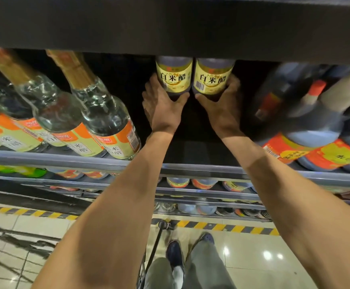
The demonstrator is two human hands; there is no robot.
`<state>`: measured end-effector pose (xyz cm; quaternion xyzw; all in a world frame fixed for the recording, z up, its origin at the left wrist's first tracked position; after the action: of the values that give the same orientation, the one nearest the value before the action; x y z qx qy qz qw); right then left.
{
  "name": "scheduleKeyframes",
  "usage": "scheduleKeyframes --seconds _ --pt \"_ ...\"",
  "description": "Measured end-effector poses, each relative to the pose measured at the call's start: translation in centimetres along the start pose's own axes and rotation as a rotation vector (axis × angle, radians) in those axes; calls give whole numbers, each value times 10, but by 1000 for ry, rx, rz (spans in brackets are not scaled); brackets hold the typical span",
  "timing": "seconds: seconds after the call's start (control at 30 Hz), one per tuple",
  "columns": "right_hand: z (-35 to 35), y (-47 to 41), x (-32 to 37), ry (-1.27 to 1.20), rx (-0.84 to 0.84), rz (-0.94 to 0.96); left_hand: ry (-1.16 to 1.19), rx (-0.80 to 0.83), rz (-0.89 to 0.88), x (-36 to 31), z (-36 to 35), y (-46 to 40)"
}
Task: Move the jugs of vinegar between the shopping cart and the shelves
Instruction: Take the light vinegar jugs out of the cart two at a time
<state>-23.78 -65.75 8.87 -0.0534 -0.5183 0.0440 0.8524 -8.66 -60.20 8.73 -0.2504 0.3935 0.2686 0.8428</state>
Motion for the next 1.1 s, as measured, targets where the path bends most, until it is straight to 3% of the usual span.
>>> scheduleKeyframes --seconds 0.57,0.9,1.1 --pt "2 5 -1 71 87 40 5 -93 7 -1 -2 -1" --pt "9 12 3 69 117 -80 50 167 118 -2 14 8" --pt "22 49 8 335 245 -59 -158 319 77 -9 27 33"
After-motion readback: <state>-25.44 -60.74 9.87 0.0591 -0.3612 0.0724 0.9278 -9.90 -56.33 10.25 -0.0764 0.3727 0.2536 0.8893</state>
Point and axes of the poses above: each hand's wrist, its own y-axis away from the middle knuckle, its own z-axis out of the back of the hand, x = y × z, the point moved 3 cm from there along -y, towards the middle knuckle, and after that the axes turned 1 degree about y, right-handed, at the moved point
